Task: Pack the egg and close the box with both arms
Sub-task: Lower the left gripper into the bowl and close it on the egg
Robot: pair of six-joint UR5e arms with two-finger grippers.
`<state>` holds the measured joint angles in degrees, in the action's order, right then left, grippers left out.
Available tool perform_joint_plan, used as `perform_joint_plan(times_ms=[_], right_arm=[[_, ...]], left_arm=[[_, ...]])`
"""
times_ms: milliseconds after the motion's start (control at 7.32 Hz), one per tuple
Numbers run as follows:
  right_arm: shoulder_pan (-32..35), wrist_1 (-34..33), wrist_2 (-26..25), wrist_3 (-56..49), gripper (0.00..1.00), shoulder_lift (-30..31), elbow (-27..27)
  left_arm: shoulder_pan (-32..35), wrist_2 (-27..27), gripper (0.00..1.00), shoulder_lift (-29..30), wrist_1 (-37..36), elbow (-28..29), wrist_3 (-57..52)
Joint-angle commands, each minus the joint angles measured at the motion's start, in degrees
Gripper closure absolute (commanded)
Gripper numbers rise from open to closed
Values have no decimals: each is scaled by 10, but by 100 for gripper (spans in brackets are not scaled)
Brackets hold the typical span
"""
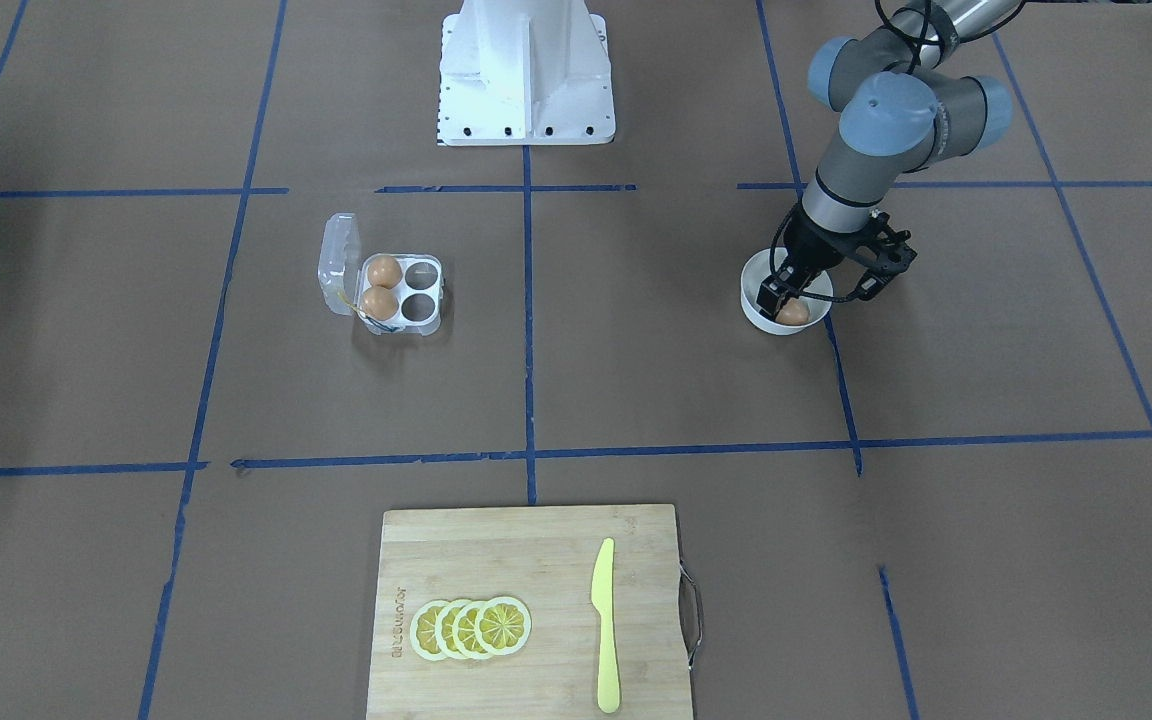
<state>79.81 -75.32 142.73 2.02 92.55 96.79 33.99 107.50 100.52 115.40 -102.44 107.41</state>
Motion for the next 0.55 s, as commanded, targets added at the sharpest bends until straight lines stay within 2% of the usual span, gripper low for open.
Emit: perform_joint_plan(times_ms=[0, 410], right_arm=[[0, 0, 0, 0, 0, 0, 2], [0, 0, 0, 1, 0, 0, 2]], left_arm=[[3, 0, 100, -1, -1, -9, 0], [-2, 0, 100, -1, -1, -30, -4]])
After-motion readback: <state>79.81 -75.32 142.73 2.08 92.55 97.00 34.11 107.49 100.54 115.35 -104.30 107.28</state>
